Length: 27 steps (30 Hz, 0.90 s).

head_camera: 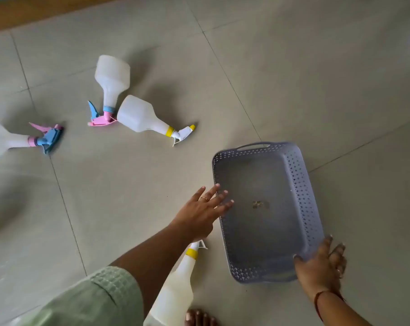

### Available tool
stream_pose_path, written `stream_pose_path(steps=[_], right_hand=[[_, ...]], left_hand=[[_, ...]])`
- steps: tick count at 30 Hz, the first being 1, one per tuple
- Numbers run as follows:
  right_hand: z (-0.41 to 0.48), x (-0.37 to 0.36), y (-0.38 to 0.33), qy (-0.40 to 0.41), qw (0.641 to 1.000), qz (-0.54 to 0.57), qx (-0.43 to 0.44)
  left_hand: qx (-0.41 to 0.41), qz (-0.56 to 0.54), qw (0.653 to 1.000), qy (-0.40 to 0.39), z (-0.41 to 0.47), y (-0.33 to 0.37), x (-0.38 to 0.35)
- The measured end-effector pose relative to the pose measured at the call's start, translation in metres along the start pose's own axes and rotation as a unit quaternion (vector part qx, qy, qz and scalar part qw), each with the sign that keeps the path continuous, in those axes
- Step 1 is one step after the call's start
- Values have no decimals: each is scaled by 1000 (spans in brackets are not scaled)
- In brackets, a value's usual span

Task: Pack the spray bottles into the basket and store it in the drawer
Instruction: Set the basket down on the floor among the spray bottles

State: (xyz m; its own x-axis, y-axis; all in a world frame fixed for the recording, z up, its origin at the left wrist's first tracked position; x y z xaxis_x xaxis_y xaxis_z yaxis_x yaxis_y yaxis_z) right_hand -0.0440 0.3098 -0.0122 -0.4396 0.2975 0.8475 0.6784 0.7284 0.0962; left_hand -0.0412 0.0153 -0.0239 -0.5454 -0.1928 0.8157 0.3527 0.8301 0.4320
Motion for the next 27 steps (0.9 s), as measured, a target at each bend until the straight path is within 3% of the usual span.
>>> stream_pose_path(steps=[4,7,13,17,20,23,27], right_hand=[[8,-12,-8,-54,994,68,-60],[17,-17,-5,-40,990,96,-96],[25,-48,22,-109,913,263,-292],[29,-33,6,-86,916,308,-242],[19,-8,-26,-45,912,365,-182],[5,21,-76,23,940,338,-50],[-37,42,-156,42,950,284,120]], left_hand=[[-9,89,995,-44,14,-1,-5],[-12,129,990,-64,18,-3,-5],[-45,243,968,-36,5,-5,8],[-96,247,964,-28,-16,-3,11],[-83,221,971,-35,-35,0,12],[-60,193,978,-48,-64,2,17],[-19,165,984,-70,-104,4,25]])
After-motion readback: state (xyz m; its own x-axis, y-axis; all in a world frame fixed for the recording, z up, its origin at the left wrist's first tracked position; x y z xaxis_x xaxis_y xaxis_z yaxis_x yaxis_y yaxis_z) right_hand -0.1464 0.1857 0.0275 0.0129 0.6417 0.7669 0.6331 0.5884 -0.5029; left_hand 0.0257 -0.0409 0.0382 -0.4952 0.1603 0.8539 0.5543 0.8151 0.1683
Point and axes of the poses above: each hand's wrist, its own z-axis towards the middle knuckle, its own x-axis out of the back of the hand, y = z × x, the point moved 5 cm from there along z, towards the middle knuckle, and after that the axes turned 14 degrees about -x, right-handed, at the moved point
